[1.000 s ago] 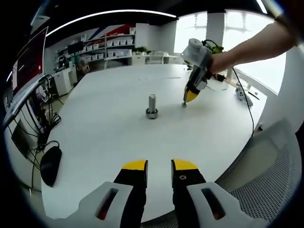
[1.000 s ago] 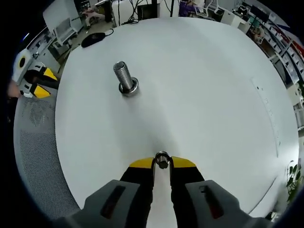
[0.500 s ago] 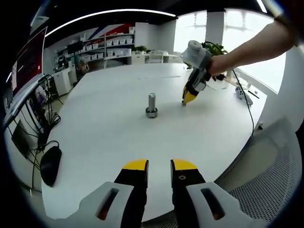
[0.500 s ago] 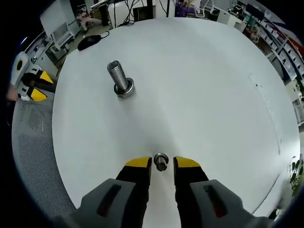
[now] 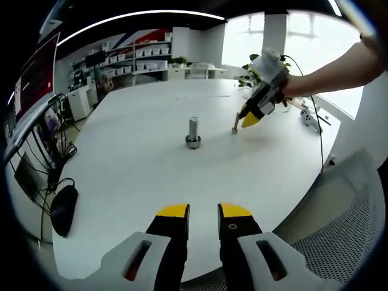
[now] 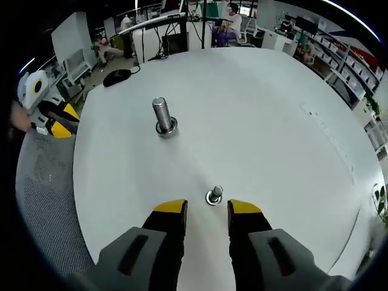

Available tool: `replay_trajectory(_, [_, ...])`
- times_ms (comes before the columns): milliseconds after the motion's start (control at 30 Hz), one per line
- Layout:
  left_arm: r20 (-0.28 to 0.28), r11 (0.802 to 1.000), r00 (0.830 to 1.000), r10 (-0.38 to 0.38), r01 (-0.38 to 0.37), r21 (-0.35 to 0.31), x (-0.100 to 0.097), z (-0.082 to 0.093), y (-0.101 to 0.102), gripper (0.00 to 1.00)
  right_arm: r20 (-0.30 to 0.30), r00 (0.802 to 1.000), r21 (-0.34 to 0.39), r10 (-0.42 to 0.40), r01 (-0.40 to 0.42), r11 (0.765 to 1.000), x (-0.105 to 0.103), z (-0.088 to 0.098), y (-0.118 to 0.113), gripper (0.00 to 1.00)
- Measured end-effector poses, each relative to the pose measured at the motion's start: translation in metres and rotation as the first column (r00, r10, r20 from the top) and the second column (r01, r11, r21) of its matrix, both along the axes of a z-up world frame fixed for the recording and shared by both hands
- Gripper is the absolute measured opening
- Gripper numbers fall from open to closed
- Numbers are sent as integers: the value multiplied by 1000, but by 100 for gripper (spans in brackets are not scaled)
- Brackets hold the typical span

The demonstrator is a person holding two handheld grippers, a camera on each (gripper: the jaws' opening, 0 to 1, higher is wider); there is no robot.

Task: Place the washer onto the threaded stud by aligning its center hole with the stud, sliding it down to the base, and recovering from edge contact or off-axis alignment until the washer reaches the visible bottom stop.

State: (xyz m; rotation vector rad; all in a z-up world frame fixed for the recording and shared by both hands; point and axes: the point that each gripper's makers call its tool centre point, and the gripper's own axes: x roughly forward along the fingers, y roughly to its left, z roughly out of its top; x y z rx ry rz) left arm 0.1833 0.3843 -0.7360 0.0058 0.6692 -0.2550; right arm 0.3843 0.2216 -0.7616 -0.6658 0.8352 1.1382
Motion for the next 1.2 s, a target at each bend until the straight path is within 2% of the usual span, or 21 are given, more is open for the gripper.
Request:
replay_trajectory(33, [-1, 1000, 1000, 0, 0, 0, 0, 0, 0, 16, 6, 1000, 9, -6, 6, 1000, -3, 1, -3, 29])
replay_trajectory(133, [-2, 1000, 1000, 1, -1, -2, 0, 0, 0, 16, 9, 996, 98, -84, 82, 992, -9, 10, -8, 29])
replay_trajectory(300, [-4, 1000, 1000, 0, 0, -2, -1, 0, -1, 16, 49, 991, 143, -125, 117, 983, -18, 17, -25, 28])
replay_trajectory(533, [-11, 1000, 1000, -1, 1, -4, -1, -1, -1, 16, 67, 980, 214, -186, 168, 962, -32, 29, -39, 28])
replay_trajectory(733, [-17, 1000, 1000, 0, 0, -8, -2, -1, -1, 17, 57, 956, 358, -288, 250, 900, -46, 50, -42, 29])
replay_trajectory(967, [-21, 1000, 1000, -7, 6, -9, -3, -2, -2, 17, 46, 947, 349, -317, 282, 894, -69, 40, -59, 29])
replay_trajectory(1033, [-24, 1000, 1000, -5, 5, -10, -3, -3, -2, 17, 34, 943, 354, -330, 298, 886, -75, 40, -64, 29])
replay_trajectory(1100, [-22, 1000, 1000, -6, 6, -10, -3, -2, -2, 17, 6, 939, 388, -344, 315, 866, -80, 45, -65, 29])
replay_trajectory(1200, [-22, 1000, 1000, -7, 7, -12, -3, -2, -3, 17, 13, 936, 404, -352, 318, 858, -86, 51, -70, 29])
